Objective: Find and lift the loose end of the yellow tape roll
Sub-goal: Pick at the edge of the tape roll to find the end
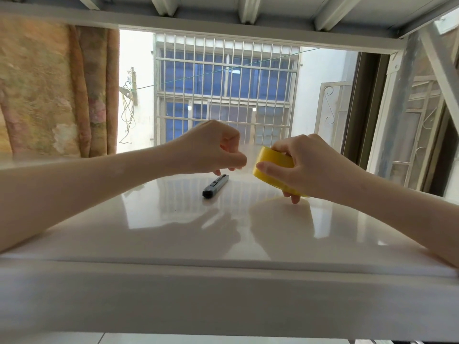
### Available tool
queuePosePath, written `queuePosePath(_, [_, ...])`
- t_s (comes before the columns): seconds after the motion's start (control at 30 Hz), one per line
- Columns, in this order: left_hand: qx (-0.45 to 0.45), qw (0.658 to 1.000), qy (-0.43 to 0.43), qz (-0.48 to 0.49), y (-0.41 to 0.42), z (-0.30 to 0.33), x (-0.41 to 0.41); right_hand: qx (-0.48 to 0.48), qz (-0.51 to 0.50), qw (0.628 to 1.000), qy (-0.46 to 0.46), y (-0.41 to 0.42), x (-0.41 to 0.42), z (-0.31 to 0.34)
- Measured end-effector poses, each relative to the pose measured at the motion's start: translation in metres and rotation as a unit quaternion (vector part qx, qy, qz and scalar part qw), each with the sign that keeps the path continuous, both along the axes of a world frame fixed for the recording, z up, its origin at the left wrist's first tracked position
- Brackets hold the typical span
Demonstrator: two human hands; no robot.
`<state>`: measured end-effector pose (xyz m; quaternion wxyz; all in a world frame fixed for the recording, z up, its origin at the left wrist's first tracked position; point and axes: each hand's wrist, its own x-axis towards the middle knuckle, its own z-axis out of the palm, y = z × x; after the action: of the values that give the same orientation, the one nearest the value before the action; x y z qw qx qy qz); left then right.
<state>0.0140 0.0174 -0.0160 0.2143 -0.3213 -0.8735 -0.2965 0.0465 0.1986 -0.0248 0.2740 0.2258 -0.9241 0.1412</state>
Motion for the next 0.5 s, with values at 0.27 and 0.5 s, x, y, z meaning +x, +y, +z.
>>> queuePosePath(0.27, [0.020,0.996,-0.078,-0.027,-0.0026,-0.0003,-0.0035,0.015,0.004,1.000,0.013,0.0010,-0.0015,-0.0014])
queuePosePath(0.5, [-0.026,0.992,-0.106,-0.057,-0.0075,0.0011,-0.0030,0.042,0.013,0.999,0.022,0.0059,-0.0044,-0.0020])
